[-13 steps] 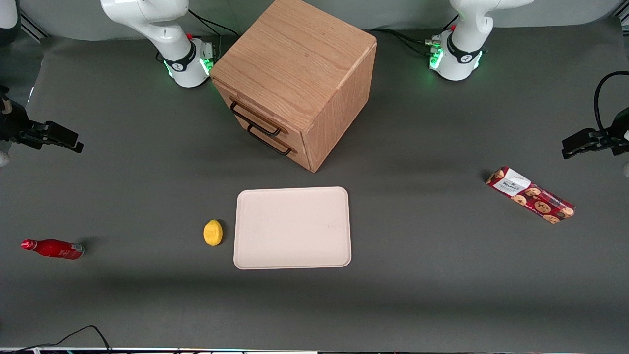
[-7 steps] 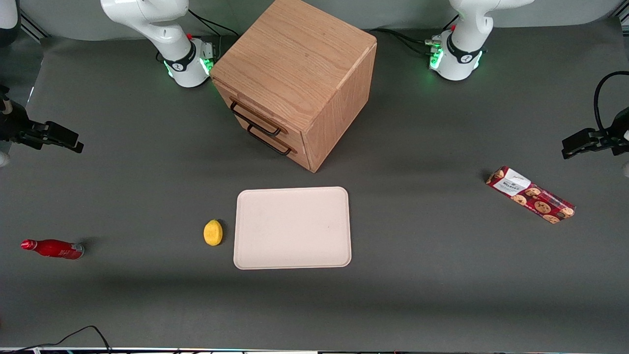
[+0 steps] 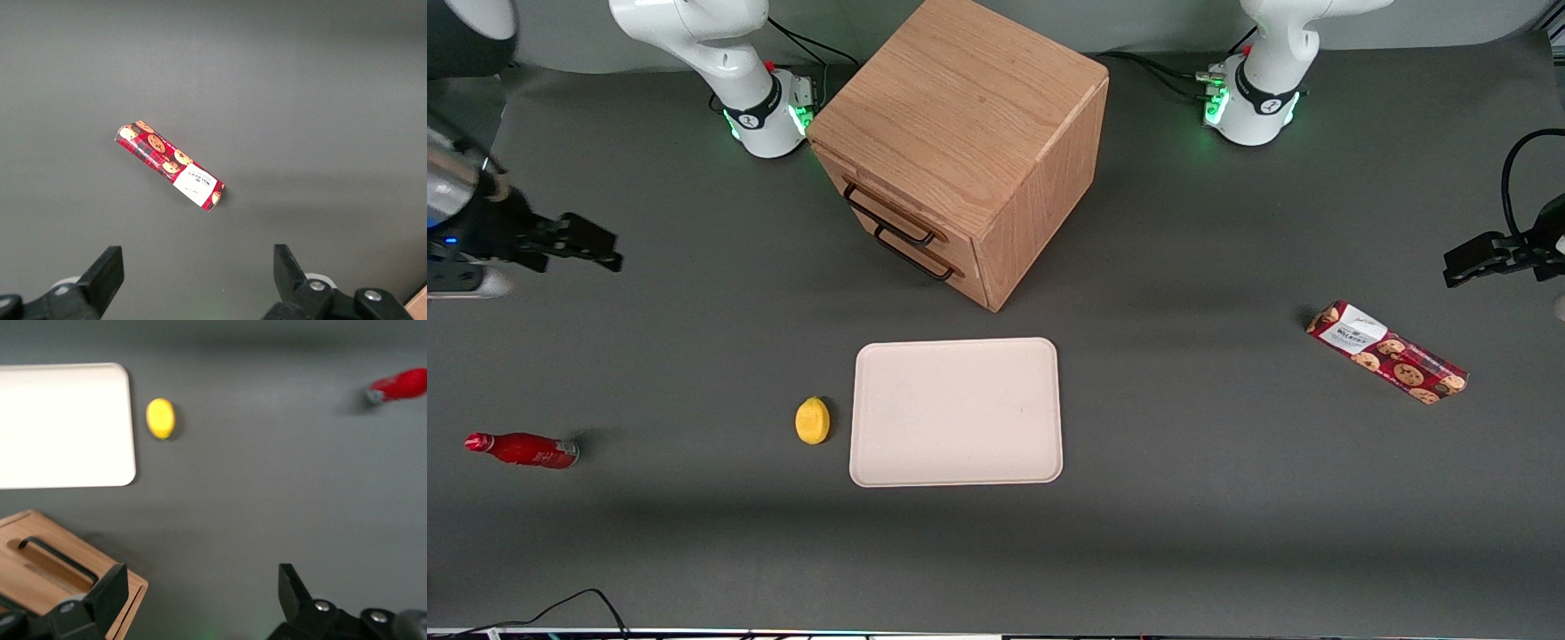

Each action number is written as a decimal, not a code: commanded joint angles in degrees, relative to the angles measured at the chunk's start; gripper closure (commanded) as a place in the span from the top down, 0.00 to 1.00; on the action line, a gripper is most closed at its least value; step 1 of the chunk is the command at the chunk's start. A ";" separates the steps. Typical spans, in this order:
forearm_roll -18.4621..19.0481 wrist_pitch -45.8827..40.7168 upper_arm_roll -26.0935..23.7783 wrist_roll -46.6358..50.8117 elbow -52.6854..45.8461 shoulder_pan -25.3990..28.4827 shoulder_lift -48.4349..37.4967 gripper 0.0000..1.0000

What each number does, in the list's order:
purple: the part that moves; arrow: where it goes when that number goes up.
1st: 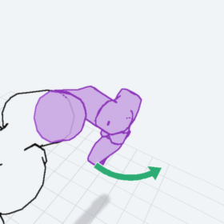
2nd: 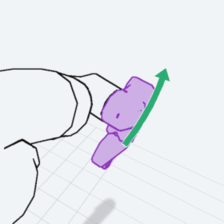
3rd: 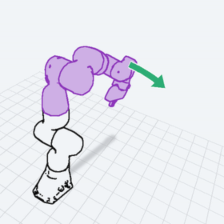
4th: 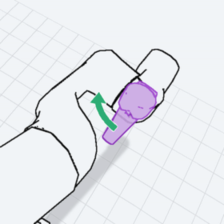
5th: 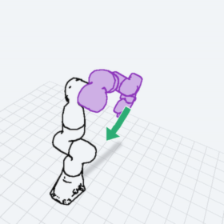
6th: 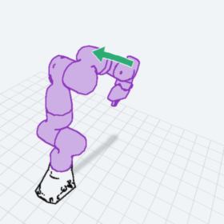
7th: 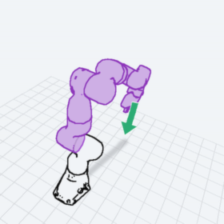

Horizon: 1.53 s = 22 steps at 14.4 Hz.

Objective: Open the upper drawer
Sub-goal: 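Move the right gripper to the upper drawer's black handle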

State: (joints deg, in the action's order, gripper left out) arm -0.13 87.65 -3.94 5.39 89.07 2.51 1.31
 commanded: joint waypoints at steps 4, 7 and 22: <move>-3.46 -0.29 -10.99 -8.63 1.53 -2.86 0.27 1.00; -7.25 2.60 -14.76 -13.27 4.08 -2.86 0.27 1.00; -18.06 17.10 -22.33 -21.38 20.78 -2.16 1.41 1.00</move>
State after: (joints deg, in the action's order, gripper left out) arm -16.23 102.24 -24.81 -14.43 107.33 0.67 3.50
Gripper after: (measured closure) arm 0.000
